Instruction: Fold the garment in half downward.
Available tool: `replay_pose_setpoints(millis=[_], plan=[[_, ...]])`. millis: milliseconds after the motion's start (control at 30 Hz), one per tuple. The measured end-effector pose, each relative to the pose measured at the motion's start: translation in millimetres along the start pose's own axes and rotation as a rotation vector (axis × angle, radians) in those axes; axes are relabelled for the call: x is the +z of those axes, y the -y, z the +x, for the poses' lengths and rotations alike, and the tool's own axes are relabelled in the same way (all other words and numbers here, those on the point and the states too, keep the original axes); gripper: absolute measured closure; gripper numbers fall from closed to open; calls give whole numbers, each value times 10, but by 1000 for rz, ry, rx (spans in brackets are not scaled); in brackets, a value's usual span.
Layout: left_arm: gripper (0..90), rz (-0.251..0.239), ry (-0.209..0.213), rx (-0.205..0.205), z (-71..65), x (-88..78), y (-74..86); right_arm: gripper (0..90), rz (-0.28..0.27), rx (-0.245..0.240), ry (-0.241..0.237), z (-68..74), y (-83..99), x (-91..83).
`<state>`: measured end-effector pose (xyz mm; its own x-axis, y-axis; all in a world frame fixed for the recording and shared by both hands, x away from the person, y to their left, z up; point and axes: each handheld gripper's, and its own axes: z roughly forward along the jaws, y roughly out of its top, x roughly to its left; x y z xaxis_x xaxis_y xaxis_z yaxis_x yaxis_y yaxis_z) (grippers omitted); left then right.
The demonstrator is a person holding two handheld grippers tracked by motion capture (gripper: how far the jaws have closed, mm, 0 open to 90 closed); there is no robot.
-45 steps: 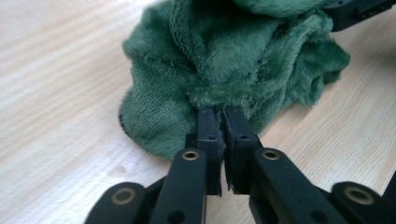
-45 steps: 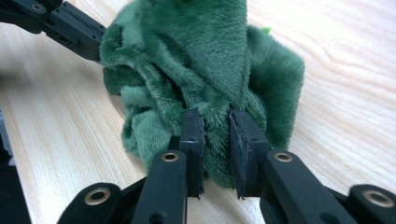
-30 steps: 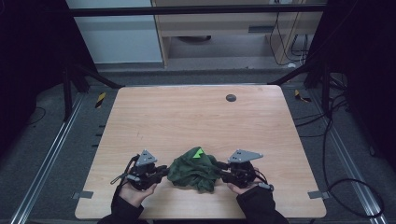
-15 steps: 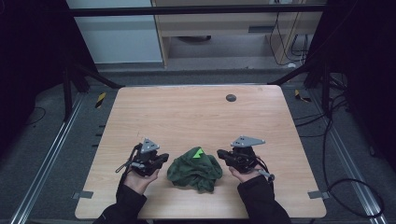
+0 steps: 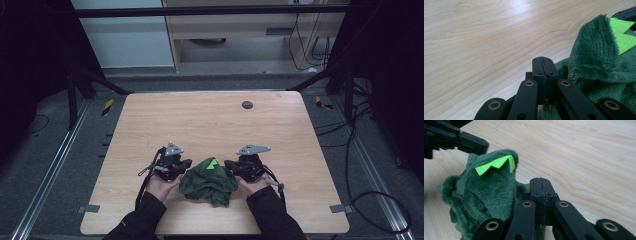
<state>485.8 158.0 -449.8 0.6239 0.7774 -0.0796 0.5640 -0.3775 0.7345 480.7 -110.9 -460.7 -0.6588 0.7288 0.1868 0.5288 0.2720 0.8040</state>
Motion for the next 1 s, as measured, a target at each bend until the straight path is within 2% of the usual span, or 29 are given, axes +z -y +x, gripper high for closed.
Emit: replay_pose_setpoints(millis=[233, 833, 1000], plan=[[897, 1, 58, 13, -54, 5, 14, 898, 21, -21, -25, 82, 42, 80], [897, -23, 148, 79, -291, -325, 114, 894, -12, -65, -106, 312, 68, -151], [897, -19, 149, 103, -385, -391, 164, 894, -15, -70, -121, 349, 122, -233]])
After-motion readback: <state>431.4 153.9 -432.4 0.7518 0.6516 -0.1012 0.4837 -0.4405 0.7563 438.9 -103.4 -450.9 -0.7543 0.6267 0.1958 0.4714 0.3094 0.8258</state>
